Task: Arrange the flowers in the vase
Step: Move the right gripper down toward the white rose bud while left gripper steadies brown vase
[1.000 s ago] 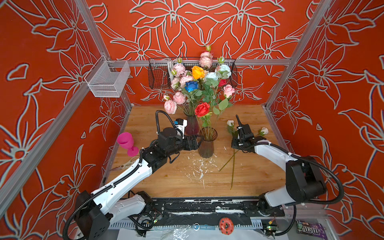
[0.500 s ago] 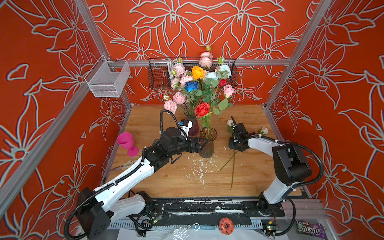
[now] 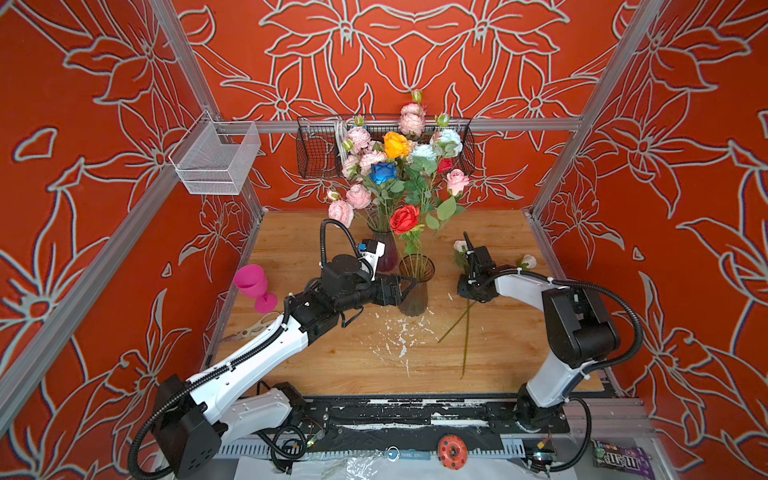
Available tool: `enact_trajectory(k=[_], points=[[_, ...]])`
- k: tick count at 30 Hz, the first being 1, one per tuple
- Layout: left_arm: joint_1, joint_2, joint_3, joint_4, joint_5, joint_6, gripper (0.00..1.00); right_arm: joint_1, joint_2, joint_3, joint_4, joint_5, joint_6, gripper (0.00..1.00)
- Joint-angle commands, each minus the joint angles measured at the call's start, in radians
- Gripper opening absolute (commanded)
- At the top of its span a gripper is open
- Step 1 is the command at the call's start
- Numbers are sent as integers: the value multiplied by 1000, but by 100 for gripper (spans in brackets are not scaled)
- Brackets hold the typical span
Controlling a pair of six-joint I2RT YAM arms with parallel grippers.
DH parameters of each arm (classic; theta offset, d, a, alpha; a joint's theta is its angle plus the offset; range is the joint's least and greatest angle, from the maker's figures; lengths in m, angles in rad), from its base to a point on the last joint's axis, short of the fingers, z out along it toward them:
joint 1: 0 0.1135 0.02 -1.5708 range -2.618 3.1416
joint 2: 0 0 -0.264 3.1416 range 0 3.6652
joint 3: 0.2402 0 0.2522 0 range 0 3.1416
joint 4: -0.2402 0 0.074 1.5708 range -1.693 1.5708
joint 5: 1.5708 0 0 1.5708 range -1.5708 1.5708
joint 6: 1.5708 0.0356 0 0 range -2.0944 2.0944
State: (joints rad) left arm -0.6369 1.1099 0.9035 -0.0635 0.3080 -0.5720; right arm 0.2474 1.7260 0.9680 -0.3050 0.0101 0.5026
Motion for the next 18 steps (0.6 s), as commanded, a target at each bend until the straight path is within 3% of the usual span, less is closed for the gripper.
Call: enact_trajectory(k=[1,9,18], points=[[-4,5,23,1,-6,15,95,-5,-32,-18,3,-6,17,21],[-4,7,23,-1,-9,19,94,-5,-140,-50,34,-28,27,10],[-4,6,23,-1,-10,19,95,-6,-339,-106,95,-79,40,5]])
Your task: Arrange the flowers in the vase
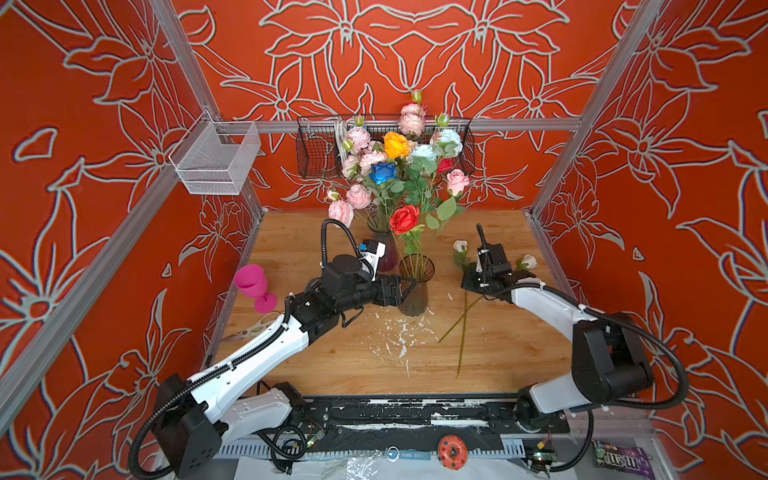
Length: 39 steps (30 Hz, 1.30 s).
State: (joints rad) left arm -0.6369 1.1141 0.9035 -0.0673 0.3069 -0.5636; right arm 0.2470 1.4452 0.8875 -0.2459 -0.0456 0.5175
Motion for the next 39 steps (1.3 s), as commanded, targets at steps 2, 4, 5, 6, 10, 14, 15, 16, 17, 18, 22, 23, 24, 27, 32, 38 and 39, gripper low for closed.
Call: enact_trajectory(k=[2,4,5,6,10,14,15,16,17,18,22,23,24,27,32,38,39], points=[[-4,2,23,2,-11,12,95,-5,-117,-51,65,-34,31,4],[-4,1,22,2,-14,12,95,-6,-175,-70,80,-34,39,3],[-4,0,23,3,-15,11,95,-5,-204,-79,85,-34,41,3],[-4,0,22,3,-15,13,95,-6,-229,-85,91,-36,44,2],[-4,0,22,3,-20,14,95,-4,-330,-122,119,-50,47,2],[-4,-5,22,-3,-29,21,96,-4,-403,-138,115,-45,46,2],[-4,-7,23,-3,-32,22,96,-5,-414,-140,116,-44,45,2],[-4,-10,22,-3,-39,24,96,-3,-425,-142,114,-45,45,2],[-4,-12,20,-5,-42,27,96,-4,-434,-143,112,-46,45,1],[-5,-13,20,-5,-47,28,96,-4,-441,-145,112,-47,45,1],[-4,-19,20,-8,-59,35,97,-3,-470,-147,117,-55,50,1],[-4,-19,19,-9,-62,36,97,-3,-478,-149,122,-57,50,1],[-4,-20,19,-10,-63,37,97,-3,-484,-150,124,-57,51,1],[-4,-20,19,-11,-68,36,97,-4,-506,-153,136,-70,50,1],[-4,-25,18,-13,-75,40,97,-3,-560,-173,192,-78,58,0],[-4,-44,15,-16,-98,49,97,-3,-600,-161,239,-98,67,0],[-4,-47,15,-16,-104,50,97,-2,-602,-154,242,-101,69,0]])
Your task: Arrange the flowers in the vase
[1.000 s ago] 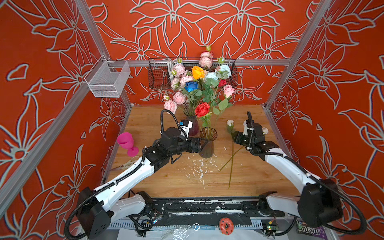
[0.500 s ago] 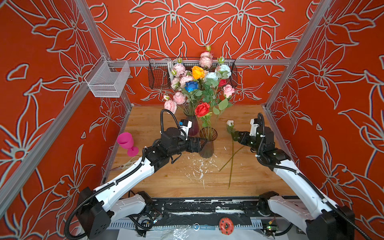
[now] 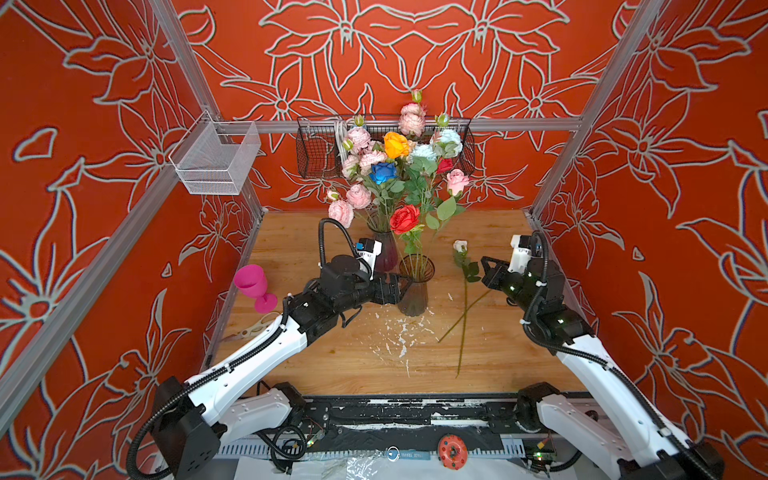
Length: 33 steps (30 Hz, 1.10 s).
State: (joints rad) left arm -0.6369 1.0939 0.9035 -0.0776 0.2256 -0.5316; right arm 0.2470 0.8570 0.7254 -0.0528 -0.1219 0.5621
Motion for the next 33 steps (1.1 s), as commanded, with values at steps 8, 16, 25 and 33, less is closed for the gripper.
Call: enact_trajectory(k=[8,16,25,33], points=[[-4,-94,-6,-2,-102,33,99,15,-26,74,91,-62,28,0],[5,-226,-73,26,-286,24,98,76,-21,161,137,-51,-15,0],[25,-322,-121,43,-422,1,98,187,68,313,-87,129,-127,4],[25,-280,-99,35,-338,-11,98,70,405,327,-438,132,-90,43]])
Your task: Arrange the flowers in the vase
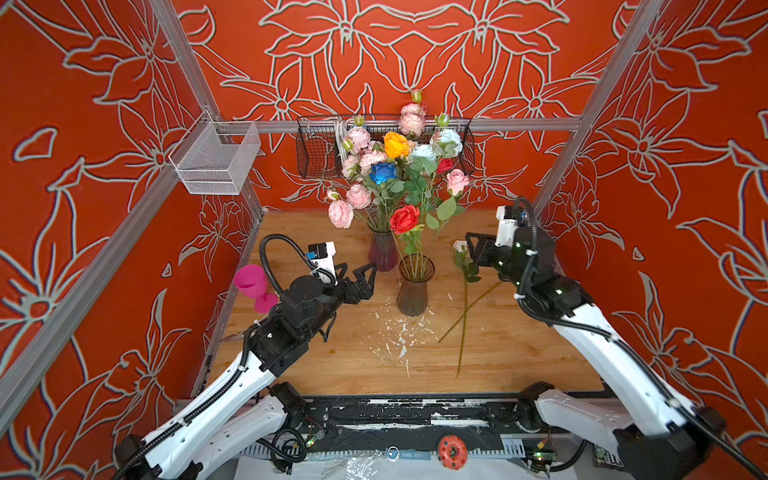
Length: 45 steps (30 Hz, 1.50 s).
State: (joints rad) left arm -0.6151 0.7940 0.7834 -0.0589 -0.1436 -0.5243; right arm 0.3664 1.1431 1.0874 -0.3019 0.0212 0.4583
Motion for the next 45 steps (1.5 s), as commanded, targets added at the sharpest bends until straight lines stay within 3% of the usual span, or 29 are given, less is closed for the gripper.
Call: enact_trajectory(k=[1,13,24,32,37,45], points=[[3,32,26,13,41,-24,98,-64,163,-35,-201,-16,14,44],[3,123,65,-30,104,-49,98,-102,541,17,-216,-25,-8,44],[5,121,62,-23,107,-46,98,-122,679,25,-175,-38,23,25],[11,119,60,-18,105,-43,98,-122,642,10,-158,-37,20,7],[15,116,62,-19,108,-43,98,-121,541,-8,-136,-77,16,3],[21,81,56,-11,104,-45,98,-121,238,-97,-43,-99,8,2]])
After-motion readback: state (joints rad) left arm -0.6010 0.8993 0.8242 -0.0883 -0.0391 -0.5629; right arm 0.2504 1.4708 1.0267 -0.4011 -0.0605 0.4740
